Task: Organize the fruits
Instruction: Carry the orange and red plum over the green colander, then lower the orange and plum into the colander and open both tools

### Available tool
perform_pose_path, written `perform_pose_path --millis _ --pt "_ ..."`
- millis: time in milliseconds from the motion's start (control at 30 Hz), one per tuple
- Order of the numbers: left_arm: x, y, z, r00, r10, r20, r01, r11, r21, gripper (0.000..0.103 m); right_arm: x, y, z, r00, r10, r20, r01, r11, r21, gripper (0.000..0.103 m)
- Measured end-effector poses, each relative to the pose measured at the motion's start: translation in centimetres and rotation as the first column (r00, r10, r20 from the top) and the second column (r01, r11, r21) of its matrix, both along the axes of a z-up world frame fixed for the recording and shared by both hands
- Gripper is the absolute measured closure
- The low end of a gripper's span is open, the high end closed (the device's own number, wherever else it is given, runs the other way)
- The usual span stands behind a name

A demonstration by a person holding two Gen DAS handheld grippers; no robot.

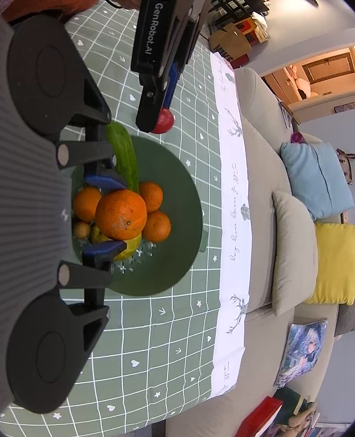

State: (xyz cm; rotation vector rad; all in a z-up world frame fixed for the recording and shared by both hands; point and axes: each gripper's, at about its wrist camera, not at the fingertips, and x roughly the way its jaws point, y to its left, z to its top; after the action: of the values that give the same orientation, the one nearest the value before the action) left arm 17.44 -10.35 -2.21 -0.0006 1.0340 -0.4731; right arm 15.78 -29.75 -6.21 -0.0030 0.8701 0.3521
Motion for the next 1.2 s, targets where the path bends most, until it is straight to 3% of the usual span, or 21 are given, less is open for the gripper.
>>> perform_pose_path --millis 367,633,1200 --pt "4.0 -2.2 -2.3 0.998 -0.018 -0.064 0.021 0.999 0.040 0.072 5.5 -1.2 -2.2 0.997 -0.044 -0.056 0.047 0.998 0.048 0.065" --pt "6.2 -2.4 -3.8 0.994 0.011 -0.112 -0.005 0.999 0.050 0.072 8.5 -0.3 -4.3 0.994 -0.058 -0.089 0.060 0.998 0.018 0.065" --pt "7.3 -2.8 -5.4 0.990 -0.012 -0.143 0.016 0.999 0.031 0.072 8.4 -0.5 -5.3 0.994 -0.020 -0.112 0.019 1.000 -0.017 0.063"
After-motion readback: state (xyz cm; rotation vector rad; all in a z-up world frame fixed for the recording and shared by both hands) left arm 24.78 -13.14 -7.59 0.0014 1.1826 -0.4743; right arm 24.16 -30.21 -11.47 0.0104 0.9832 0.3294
